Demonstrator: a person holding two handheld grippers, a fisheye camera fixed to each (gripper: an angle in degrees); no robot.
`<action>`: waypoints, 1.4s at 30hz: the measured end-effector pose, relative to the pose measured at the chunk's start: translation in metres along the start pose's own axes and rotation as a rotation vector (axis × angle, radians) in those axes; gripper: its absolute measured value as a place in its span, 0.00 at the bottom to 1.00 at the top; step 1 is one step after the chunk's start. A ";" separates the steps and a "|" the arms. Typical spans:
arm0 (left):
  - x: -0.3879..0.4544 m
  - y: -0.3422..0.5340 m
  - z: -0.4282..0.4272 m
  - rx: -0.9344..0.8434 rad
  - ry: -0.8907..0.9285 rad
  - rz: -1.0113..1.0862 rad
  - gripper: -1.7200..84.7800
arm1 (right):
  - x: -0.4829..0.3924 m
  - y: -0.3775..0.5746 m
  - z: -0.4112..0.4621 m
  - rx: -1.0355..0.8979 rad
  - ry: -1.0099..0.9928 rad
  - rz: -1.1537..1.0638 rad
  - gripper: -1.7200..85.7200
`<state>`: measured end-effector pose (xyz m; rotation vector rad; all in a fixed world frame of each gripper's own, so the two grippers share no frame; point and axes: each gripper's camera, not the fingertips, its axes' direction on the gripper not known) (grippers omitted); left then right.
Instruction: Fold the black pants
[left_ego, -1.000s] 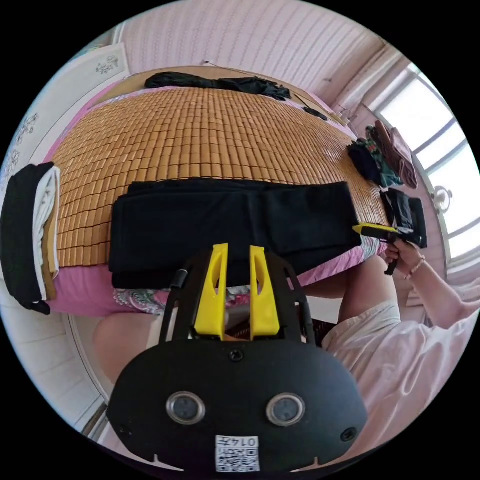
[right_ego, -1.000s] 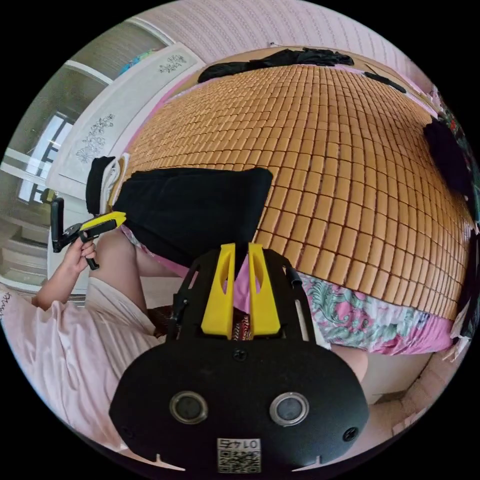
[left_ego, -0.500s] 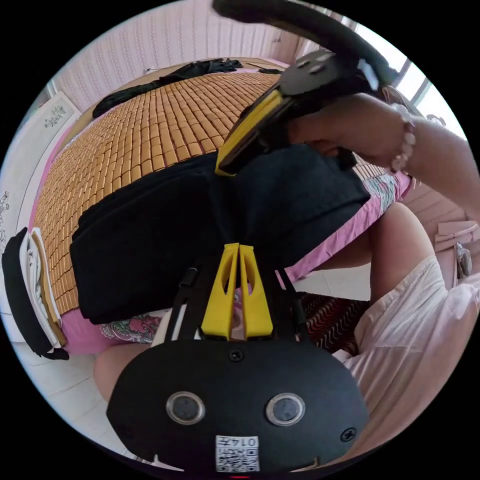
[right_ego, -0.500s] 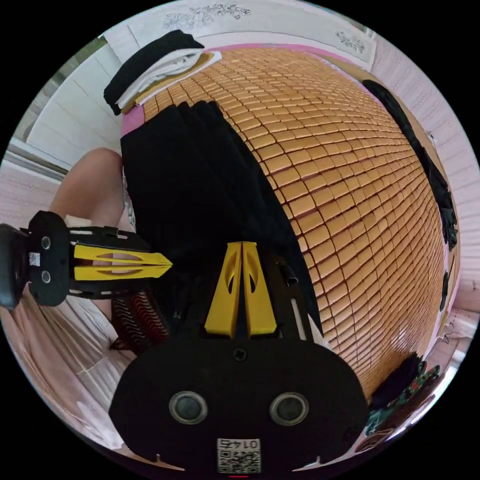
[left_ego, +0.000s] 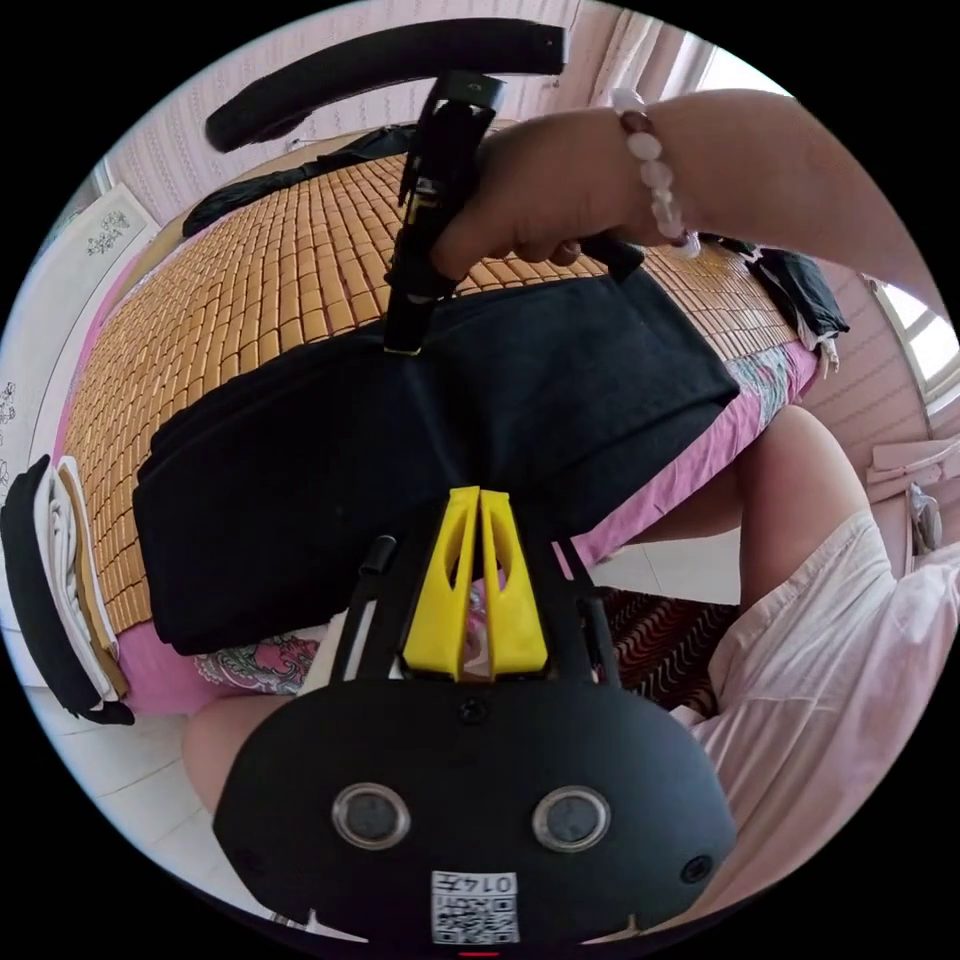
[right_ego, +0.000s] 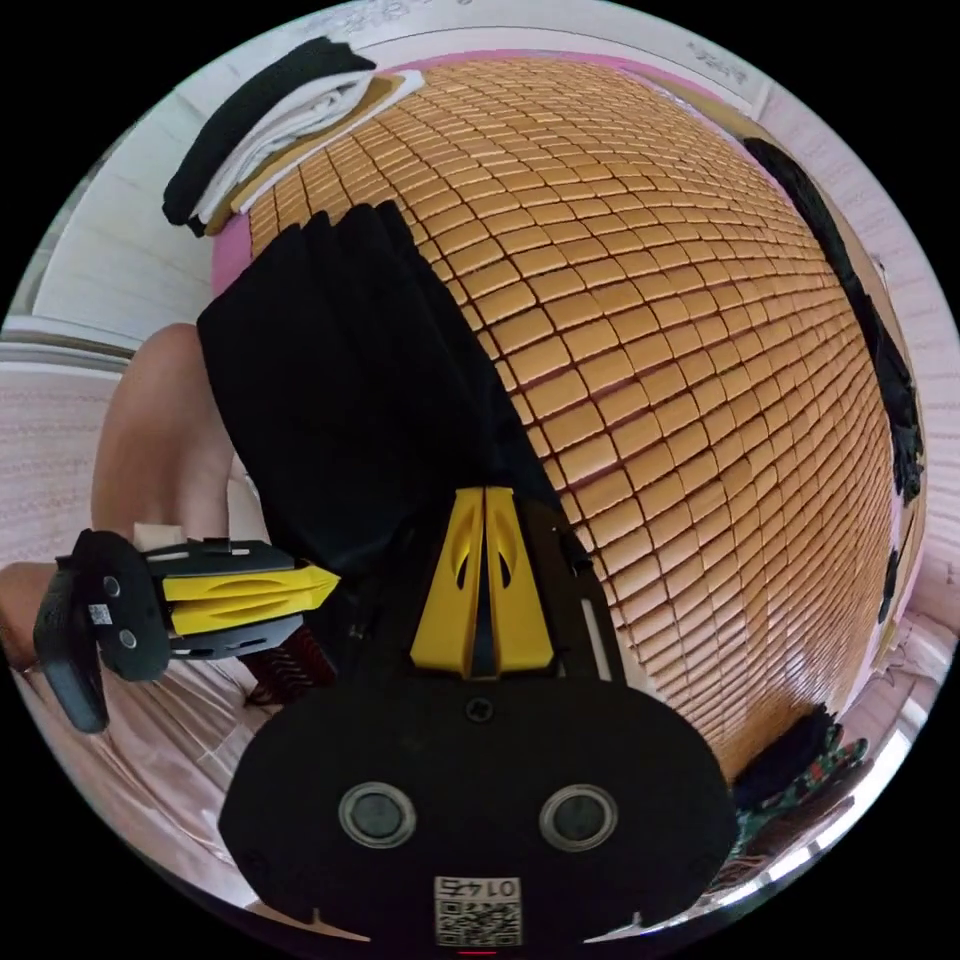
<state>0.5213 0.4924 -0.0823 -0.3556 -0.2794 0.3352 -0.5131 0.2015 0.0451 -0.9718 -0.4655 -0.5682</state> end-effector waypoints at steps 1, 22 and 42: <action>0.005 0.001 -0.002 0.015 0.000 0.007 0.01 | 0.014 0.022 -0.010 0.111 -0.049 0.088 0.02; 0.188 -0.058 0.009 0.109 0.065 0.439 0.11 | 0.105 0.388 0.004 0.672 -0.716 0.774 0.02; 0.124 -0.043 -0.060 0.212 0.304 0.386 0.06 | 0.194 0.497 0.046 1.009 -1.182 0.896 0.05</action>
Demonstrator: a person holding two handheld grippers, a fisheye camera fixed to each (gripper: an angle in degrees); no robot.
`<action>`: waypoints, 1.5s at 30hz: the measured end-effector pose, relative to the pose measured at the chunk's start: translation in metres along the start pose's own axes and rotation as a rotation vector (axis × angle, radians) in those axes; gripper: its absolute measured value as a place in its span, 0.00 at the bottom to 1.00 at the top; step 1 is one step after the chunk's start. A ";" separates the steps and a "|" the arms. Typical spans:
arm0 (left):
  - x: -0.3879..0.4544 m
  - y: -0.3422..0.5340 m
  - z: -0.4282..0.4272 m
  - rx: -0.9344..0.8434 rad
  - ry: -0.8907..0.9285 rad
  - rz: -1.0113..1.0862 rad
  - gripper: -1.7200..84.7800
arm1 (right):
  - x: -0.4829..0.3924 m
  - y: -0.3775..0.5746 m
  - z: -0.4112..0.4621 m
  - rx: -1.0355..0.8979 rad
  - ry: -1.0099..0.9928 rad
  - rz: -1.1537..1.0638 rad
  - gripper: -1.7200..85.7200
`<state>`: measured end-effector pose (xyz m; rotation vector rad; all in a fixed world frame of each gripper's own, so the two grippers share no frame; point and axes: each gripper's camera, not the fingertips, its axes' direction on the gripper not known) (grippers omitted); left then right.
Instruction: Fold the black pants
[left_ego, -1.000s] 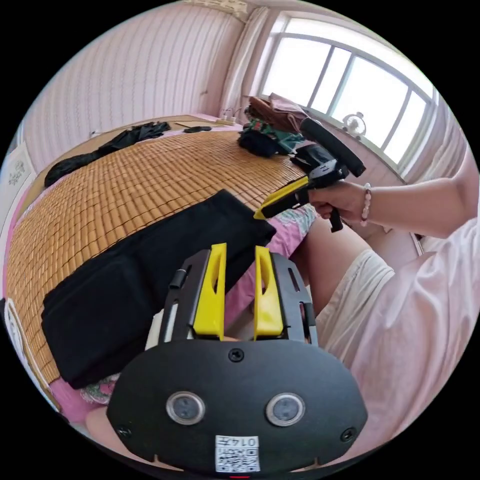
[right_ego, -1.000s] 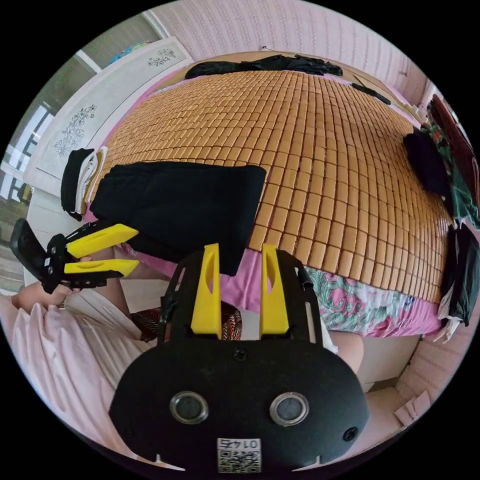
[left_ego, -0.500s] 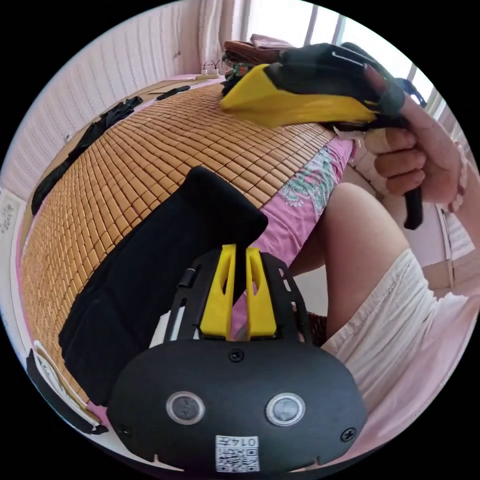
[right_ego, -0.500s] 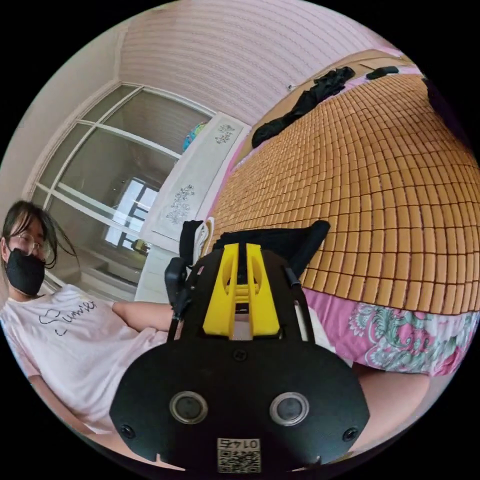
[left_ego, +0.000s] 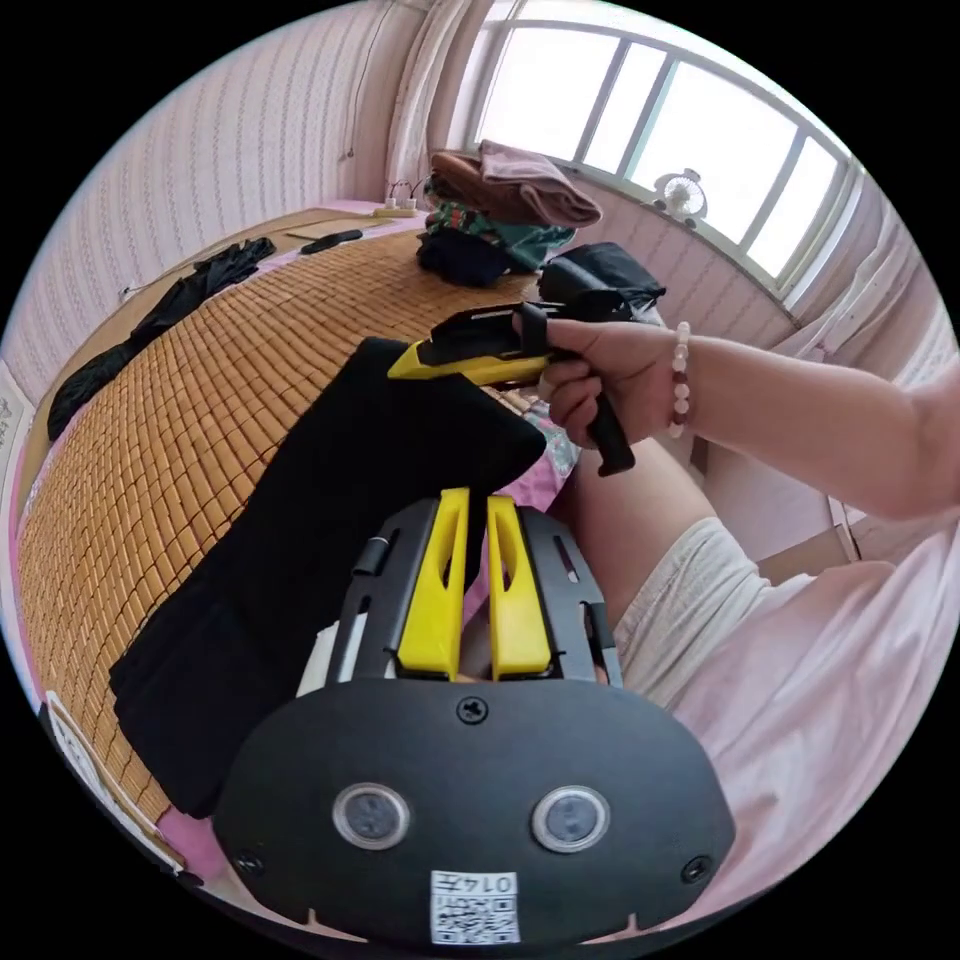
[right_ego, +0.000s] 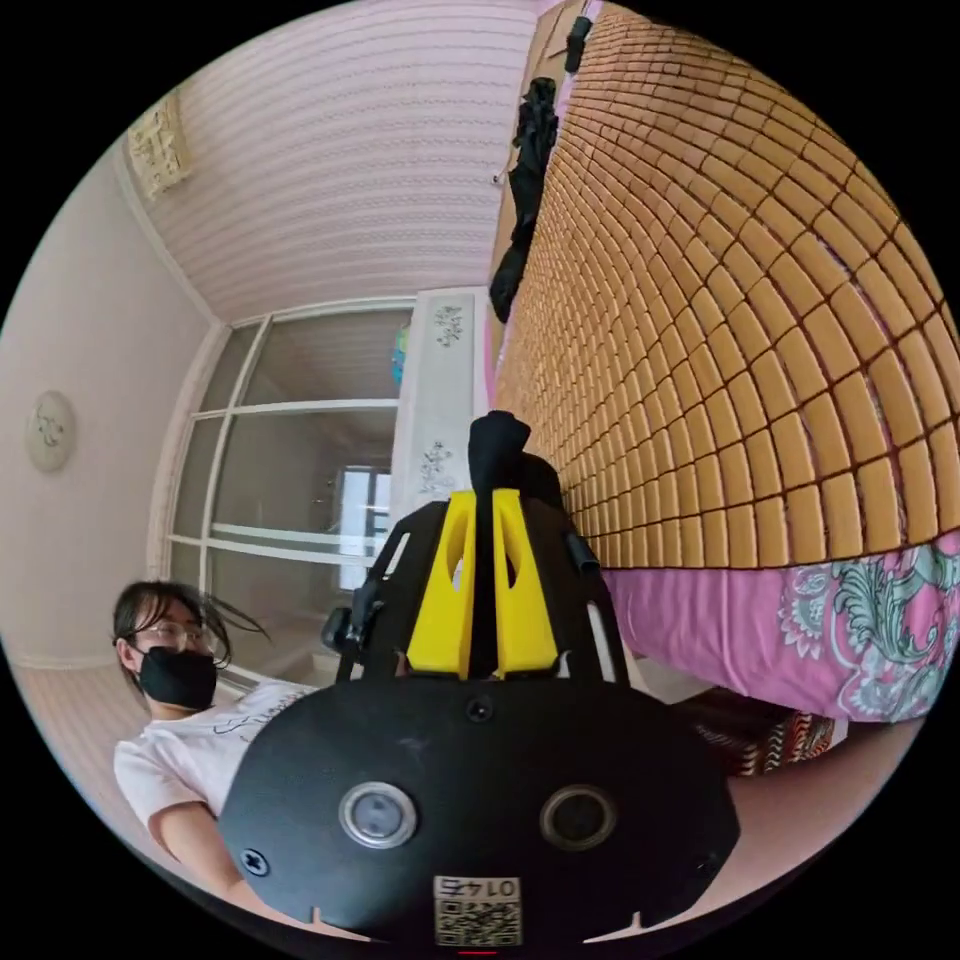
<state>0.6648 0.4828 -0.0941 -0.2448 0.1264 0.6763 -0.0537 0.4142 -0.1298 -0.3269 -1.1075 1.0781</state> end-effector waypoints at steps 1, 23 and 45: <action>-0.001 -0.005 -0.009 0.057 0.046 0.014 0.06 | -0.013 0.003 -0.018 0.039 -0.017 -0.050 0.05; -0.198 0.231 -0.197 0.159 -0.192 -0.706 0.11 | -0.048 0.081 0.157 -0.453 0.757 -0.523 0.06; -0.334 0.272 -0.170 0.000 0.106 -0.873 0.11 | -0.038 0.073 0.129 -0.237 0.678 -0.347 0.08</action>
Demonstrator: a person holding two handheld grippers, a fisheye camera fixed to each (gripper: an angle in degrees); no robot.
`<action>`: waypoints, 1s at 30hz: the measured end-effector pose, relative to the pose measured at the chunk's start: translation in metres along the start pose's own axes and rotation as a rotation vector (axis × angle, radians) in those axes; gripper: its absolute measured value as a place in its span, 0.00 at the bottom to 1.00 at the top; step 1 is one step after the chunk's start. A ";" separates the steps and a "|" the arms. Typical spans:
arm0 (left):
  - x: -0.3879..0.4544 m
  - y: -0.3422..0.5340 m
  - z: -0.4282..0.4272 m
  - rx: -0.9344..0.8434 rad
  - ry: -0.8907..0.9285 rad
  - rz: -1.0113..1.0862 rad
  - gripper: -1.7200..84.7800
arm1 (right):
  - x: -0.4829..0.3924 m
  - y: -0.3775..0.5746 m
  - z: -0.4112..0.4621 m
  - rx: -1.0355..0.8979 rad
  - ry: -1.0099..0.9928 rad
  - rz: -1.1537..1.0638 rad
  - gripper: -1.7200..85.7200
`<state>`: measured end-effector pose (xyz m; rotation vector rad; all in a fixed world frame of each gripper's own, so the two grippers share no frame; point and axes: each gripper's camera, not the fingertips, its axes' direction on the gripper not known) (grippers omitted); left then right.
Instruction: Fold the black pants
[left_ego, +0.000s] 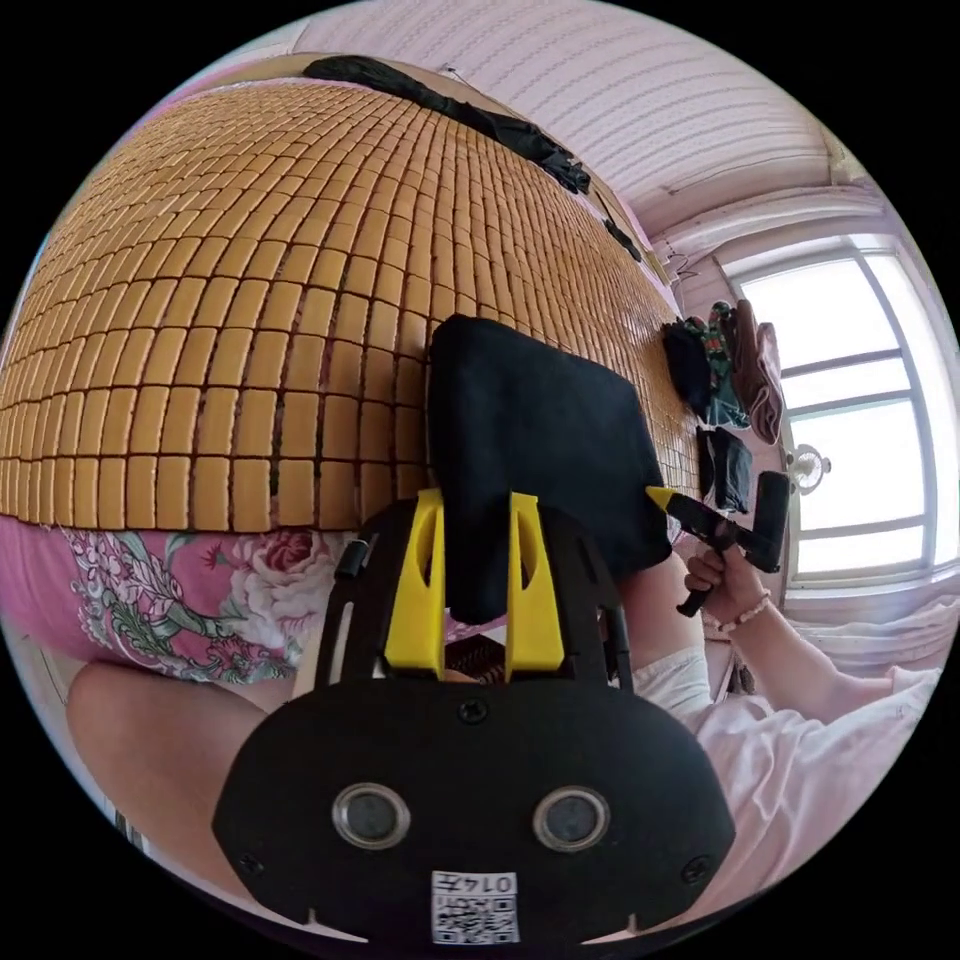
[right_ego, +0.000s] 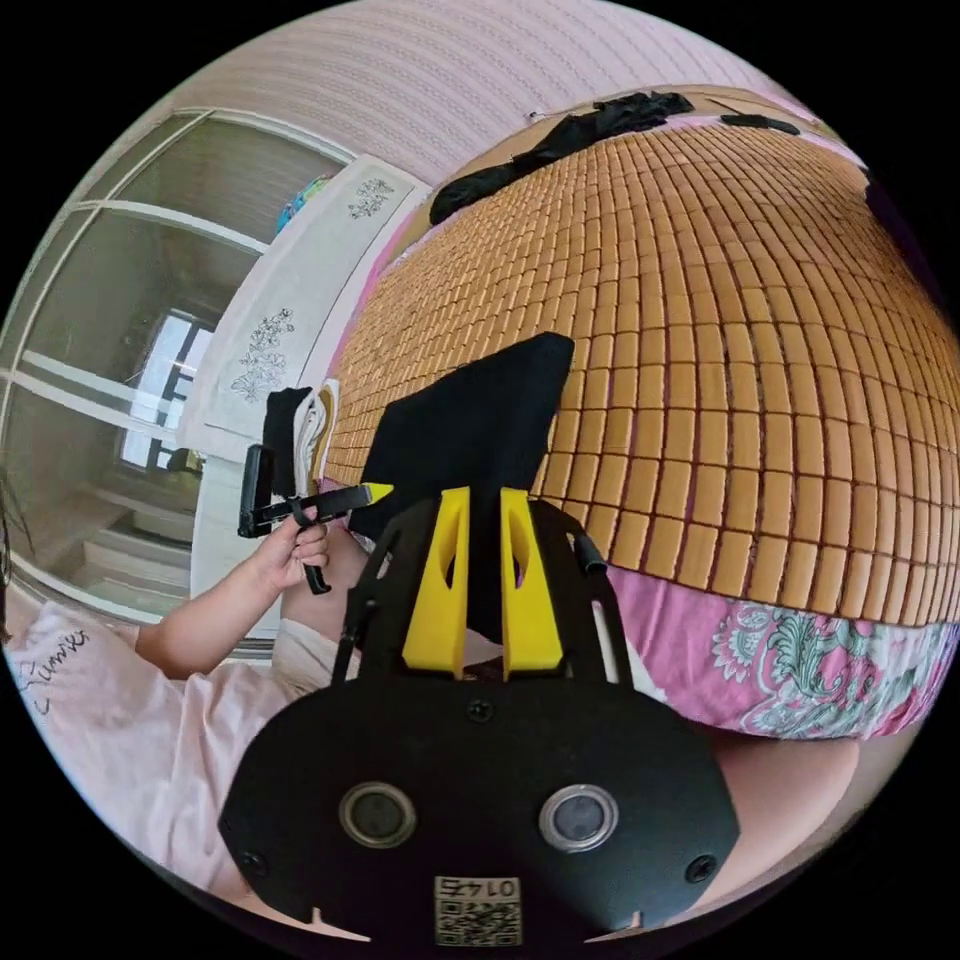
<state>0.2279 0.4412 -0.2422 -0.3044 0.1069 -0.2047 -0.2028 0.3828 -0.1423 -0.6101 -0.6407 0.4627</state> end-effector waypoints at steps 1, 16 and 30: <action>-0.007 0.007 -0.009 0.029 0.034 -0.025 0.09 | -0.017 -0.008 -0.007 0.021 -0.035 -0.066 0.07; -0.050 0.202 -0.265 1.022 -0.010 -0.296 0.09 | -0.407 -0.122 0.041 -0.183 -0.468 -1.185 0.05; -0.170 0.151 -0.272 0.803 -0.396 -0.654 0.12 | -0.353 -0.078 0.172 -0.359 -0.101 -0.993 0.02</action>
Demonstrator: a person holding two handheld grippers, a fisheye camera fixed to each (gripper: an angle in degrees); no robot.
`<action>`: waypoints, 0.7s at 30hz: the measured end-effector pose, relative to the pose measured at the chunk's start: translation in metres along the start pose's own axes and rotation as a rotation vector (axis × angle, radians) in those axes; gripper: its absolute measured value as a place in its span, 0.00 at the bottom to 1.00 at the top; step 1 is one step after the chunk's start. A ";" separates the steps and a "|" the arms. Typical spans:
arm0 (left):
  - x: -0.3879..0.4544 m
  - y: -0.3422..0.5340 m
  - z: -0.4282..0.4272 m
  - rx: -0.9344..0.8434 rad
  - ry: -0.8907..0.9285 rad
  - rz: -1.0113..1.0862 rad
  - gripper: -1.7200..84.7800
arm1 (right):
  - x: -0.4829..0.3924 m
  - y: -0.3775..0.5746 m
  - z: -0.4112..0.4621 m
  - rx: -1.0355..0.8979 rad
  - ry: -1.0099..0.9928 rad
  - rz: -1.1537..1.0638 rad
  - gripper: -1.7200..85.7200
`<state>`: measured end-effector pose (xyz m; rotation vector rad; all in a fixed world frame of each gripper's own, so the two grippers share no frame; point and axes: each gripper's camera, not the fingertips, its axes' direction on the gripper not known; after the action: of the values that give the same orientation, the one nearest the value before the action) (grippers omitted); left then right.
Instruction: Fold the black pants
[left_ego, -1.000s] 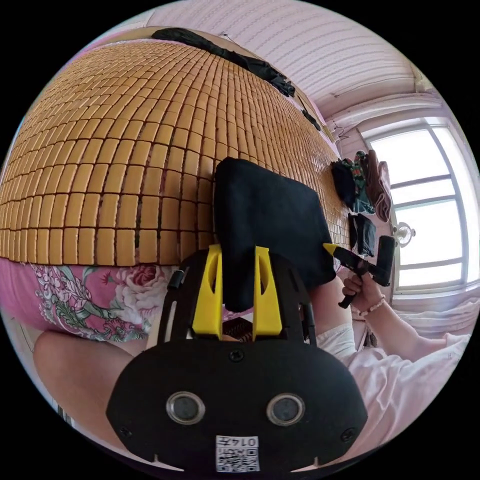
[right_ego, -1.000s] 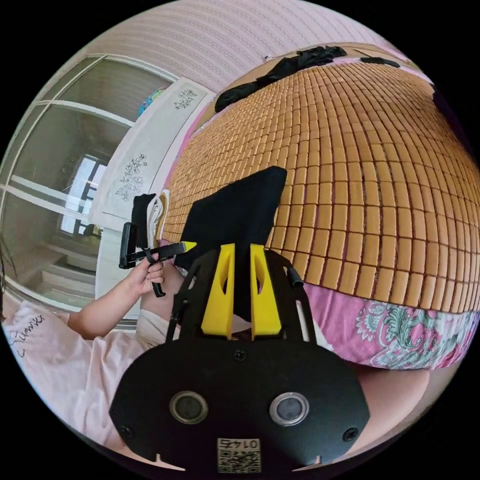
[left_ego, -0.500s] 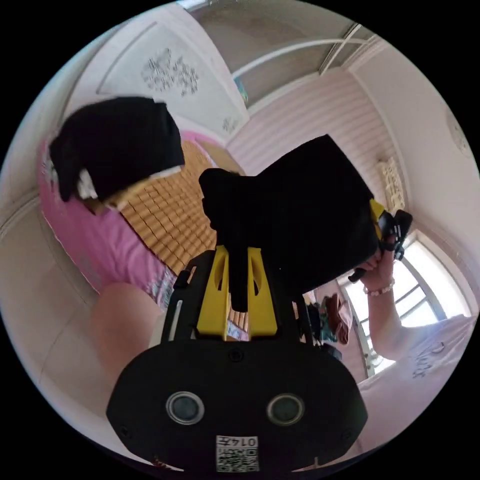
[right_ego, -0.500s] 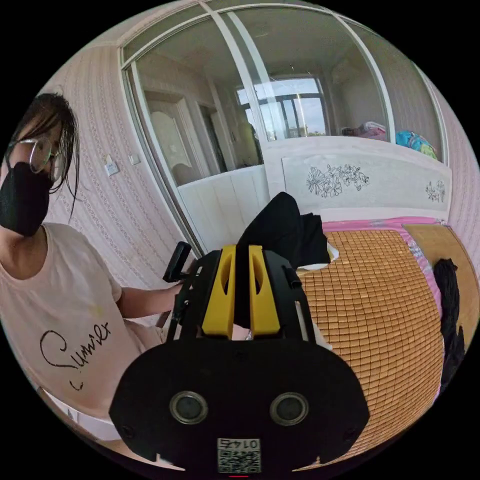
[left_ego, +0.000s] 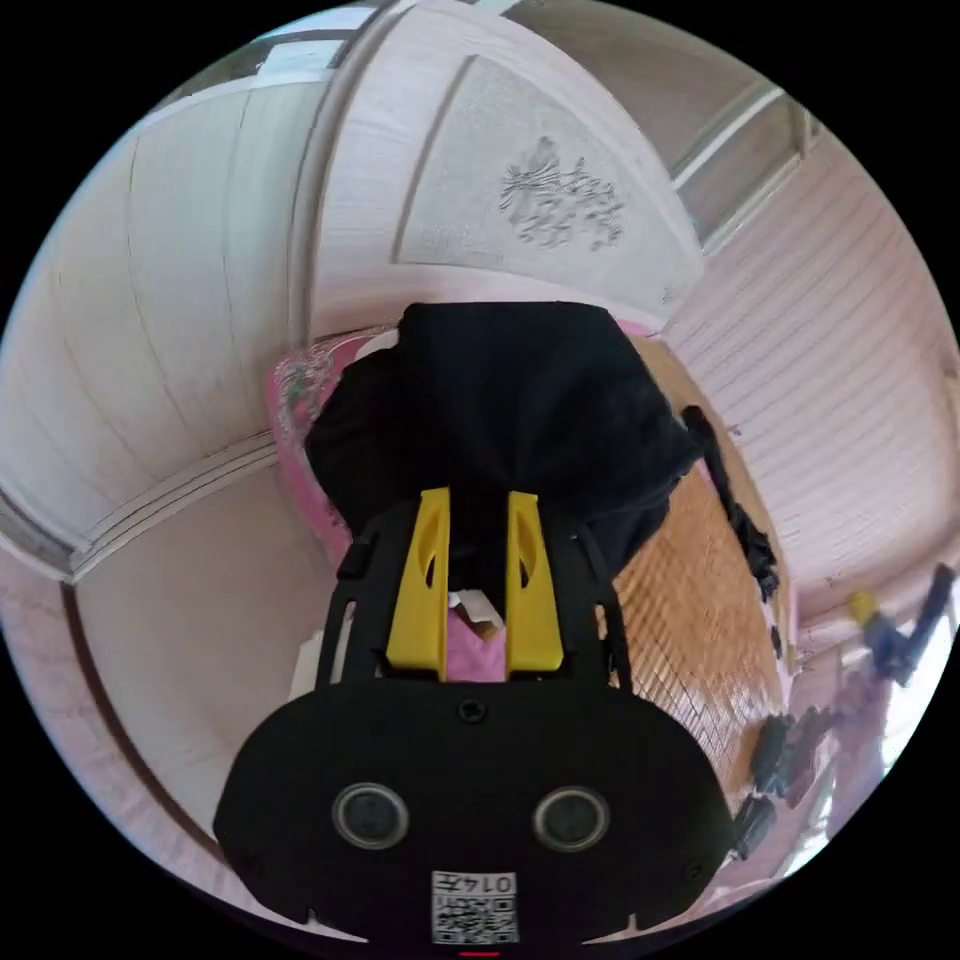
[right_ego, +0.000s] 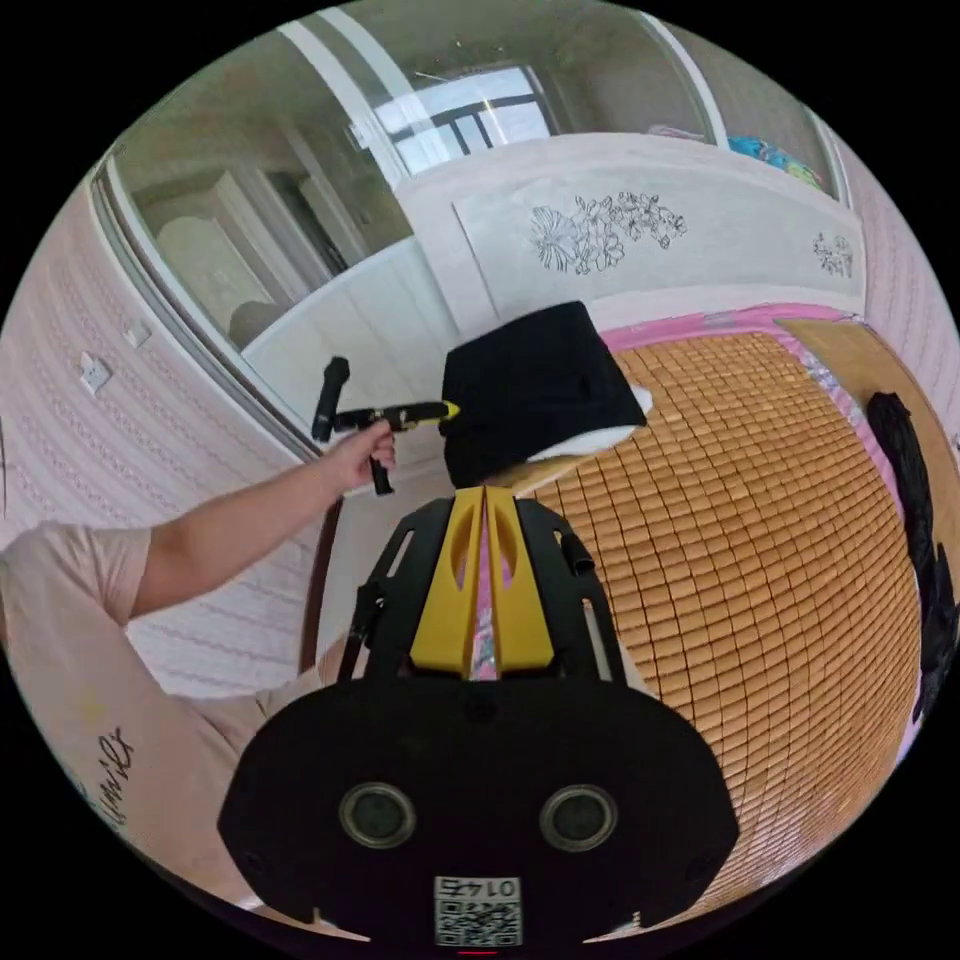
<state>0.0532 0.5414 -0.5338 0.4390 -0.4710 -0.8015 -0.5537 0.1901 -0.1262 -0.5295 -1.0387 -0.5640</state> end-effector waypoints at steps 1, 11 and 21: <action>-0.001 0.009 -0.002 -0.009 0.034 -0.026 0.12 | 0.004 0.049 0.004 -0.067 0.056 0.042 0.02; 0.139 0.220 -0.051 0.106 -0.105 0.575 0.11 | -0.008 0.447 -0.098 0.356 -0.259 0.952 0.10; 0.416 0.456 -0.050 0.077 0.515 1.153 0.14 | -0.129 0.501 -0.167 0.662 0.337 0.676 0.11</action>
<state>0.5934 0.5154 -0.2324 0.3482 -0.2011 0.4441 -0.1682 0.4760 -0.3805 -0.1576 -0.6097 0.2895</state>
